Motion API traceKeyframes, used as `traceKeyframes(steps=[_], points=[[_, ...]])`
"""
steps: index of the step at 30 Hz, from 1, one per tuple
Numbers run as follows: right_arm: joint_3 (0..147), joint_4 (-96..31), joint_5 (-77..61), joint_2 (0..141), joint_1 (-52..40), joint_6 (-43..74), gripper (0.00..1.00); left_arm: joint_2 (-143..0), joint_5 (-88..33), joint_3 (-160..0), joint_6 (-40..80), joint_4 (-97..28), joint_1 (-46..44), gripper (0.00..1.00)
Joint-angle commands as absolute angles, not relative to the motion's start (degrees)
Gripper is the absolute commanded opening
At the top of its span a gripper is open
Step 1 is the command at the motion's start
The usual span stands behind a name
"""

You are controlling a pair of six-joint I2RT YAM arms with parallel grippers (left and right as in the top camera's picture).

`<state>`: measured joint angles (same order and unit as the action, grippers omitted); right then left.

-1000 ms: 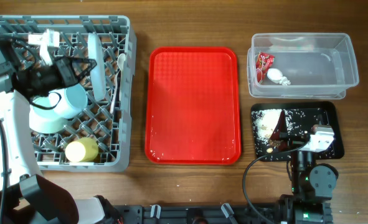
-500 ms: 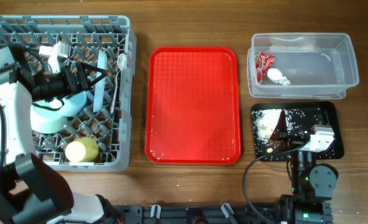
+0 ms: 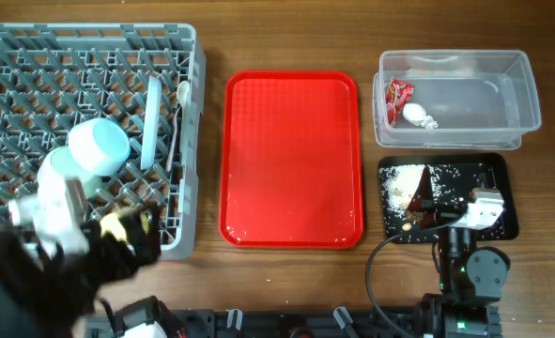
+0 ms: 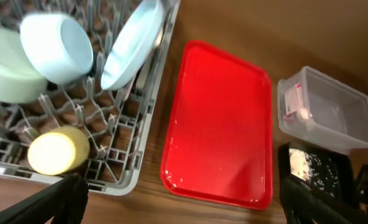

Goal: Sort waste into correct bins and load items into the dishwasher rack

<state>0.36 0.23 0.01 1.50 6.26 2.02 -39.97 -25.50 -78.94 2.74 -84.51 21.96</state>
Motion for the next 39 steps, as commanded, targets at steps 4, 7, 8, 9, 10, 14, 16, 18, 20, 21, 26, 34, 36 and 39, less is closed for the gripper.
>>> traceKeyframes(steps=[4, 7, 8, 9, 10, 14, 16, 18, 20, 21, 26, 34, 36, 39], points=[[0.3, 0.4, -0.1, 1.2, 6.4, 1.5, 1.00, -33.9, -27.4, -79.2, 3.5, -86.3, 16.0, 1.00], [0.3, 0.4, -0.1, 1.2, 6.4, 1.6, 1.00, -33.9, -30.3, -76.5, -1.9, -77.1, 15.7, 1.00], [0.3, 0.4, -0.1, 1.2, 6.4, 1.5, 1.00, -33.9, -32.9, -74.6, -4.7, -75.0, 15.7, 1.00], [0.3, 0.4, -0.1, 1.2, 6.4, 1.5, 1.00, -33.9, -34.7, -72.7, -6.7, -73.1, 15.7, 1.00], [0.3, 0.4, -0.1, 1.2, 6.4, 1.5, 1.00, -33.9, -35.8, -70.1, -7.6, -70.6, 15.7, 1.00], [0.3, 0.4, -0.1, 1.2, 6.4, 1.5, 1.00, -31.4, -36.4, -55.0, -7.7, -52.9, 10.6, 1.00], [0.3, 0.4, -0.1, 1.2, 6.4, 1.5, 1.00, -27.0, -36.4, -45.3, -7.1, -40.7, 6.3, 1.00], [0.3, 0.4, -0.1, 1.2, 6.4, 1.5, 1.00, -22.3, -36.4, -34.9, -7.1, -28.4, 2.5, 1.00], [0.3, 0.4, -0.1, 1.2, 6.4, 1.5, 1.00, -17.4, -34.9, -26.1, -7.1, -17.7, -0.2, 1.00], [0.3, 0.4, -0.1, 1.2, 6.4, 1.5, 1.00, -15.4, -33.8, -22.7, -7.1, -14.0, -1.1, 1.00], [0.3, 0.4, -0.1, 1.2, 6.4, 1.5, 1.00, -4.8, -28.9, -11.0, -7.1, -8.5, -3.6, 1.00], [0.3, 0.4, -0.1, 1.2, 6.4, 1.5, 1.00, -0.2, -20.0, -4.6, -7.1, -8.3, -6.2, 1.00], [0.3, 0.4, -0.1, 1.2, 6.4, 1.5, 1.00, -0.2, -20.1, -1.9, -6.9, -6.0, -6.3, 1.00], [0.3, 0.4, -0.1, 1.2, 6.4, 1.5, 1.00, -0.2, -20.0, -1.5, -6.9, -5.1, -6.3, 1.00]])
